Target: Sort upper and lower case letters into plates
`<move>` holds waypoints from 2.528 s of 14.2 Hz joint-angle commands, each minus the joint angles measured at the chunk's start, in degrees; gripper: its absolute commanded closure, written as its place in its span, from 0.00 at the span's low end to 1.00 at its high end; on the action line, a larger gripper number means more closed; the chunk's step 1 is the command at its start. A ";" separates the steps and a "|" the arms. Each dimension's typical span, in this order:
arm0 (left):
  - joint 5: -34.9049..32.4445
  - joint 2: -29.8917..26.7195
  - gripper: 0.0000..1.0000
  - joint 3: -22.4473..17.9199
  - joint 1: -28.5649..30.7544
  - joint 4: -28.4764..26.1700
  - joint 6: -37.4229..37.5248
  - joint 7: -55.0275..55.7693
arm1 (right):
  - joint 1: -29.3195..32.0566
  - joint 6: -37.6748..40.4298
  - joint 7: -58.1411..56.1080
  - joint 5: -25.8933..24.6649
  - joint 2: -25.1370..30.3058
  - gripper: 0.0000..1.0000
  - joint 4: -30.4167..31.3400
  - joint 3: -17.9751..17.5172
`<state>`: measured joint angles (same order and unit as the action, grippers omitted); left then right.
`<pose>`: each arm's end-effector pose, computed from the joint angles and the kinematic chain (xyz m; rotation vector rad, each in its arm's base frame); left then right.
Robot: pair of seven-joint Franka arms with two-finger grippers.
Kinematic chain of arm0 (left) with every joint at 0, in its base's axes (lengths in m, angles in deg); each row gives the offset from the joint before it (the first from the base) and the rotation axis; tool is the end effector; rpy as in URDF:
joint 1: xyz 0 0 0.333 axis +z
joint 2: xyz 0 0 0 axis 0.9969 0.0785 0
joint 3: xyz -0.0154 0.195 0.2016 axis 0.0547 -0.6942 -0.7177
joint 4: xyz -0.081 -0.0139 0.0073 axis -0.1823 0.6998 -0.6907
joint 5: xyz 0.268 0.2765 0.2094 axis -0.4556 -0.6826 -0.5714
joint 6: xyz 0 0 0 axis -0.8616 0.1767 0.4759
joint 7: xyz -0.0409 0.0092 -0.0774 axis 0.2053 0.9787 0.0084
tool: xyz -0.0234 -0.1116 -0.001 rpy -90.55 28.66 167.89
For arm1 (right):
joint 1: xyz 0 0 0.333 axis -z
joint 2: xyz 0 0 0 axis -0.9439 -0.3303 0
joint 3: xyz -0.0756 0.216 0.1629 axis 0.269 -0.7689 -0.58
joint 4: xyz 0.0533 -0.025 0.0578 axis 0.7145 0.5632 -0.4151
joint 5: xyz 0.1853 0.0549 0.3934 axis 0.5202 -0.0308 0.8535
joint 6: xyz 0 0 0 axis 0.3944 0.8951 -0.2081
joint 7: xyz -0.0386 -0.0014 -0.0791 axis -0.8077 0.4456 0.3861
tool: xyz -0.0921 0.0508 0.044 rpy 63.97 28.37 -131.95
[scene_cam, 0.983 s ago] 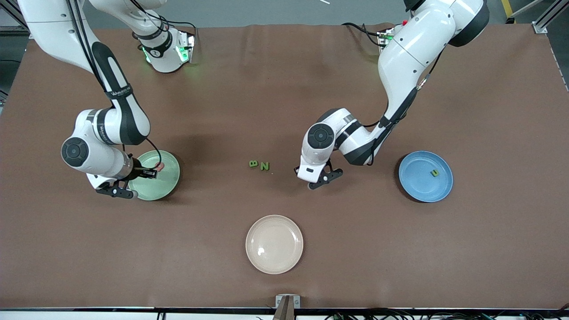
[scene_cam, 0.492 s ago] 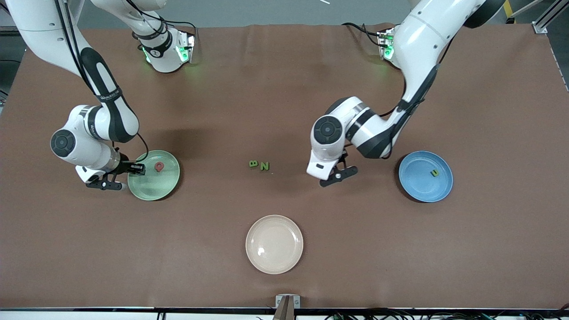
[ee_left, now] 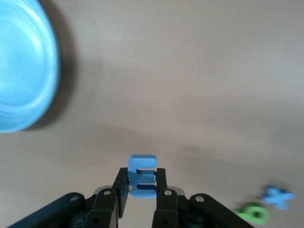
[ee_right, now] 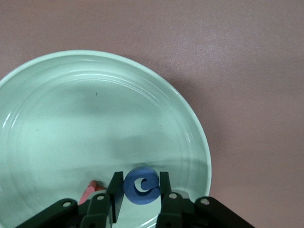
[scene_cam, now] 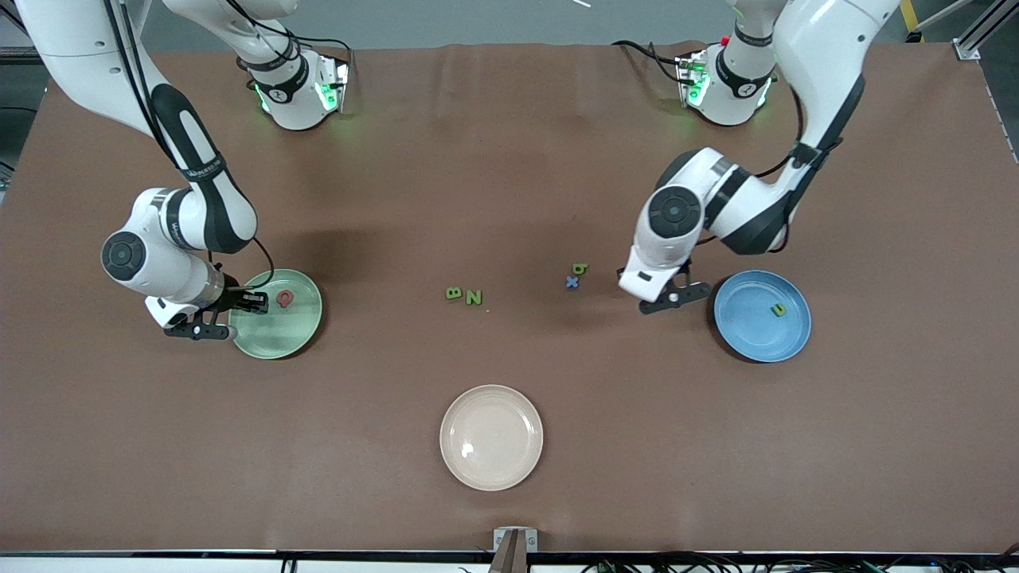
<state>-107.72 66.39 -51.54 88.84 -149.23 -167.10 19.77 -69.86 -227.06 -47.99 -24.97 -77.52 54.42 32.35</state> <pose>0.5221 -0.2723 0.1814 -2.9705 -0.3121 0.1181 0.5607 -0.0264 0.1168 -3.1027 0.1078 0.1324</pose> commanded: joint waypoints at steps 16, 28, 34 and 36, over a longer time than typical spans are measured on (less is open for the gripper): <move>-11.08 2.96 0.98 0.56 26.27 -9.53 -19.64 -30.72 | -31.51 1.81 63.71 1.49 -8.21 0.00 -14.67 -0.13; -11.00 4.64 0.33 0.38 26.36 -7.69 -19.65 -29.75 | -39.25 0.93 83.50 0.61 -12.89 0.00 -17.67 0.22; -8.03 0.34 0.00 4.59 26.27 -7.60 -13.87 -29.23 | -40.84 1.02 85.27 0.61 -13.15 0.00 -17.58 0.31; -4.25 -0.37 0.00 8.71 26.27 -6.46 -10.87 -26.17 | -40.84 1.02 85.26 0.35 -13.15 0.00 -17.58 0.49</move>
<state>-114.87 68.75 -46.37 115.06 -155.85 -181.48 -8.74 -110.09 -225.92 35.92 -23.75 -90.57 37.16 32.12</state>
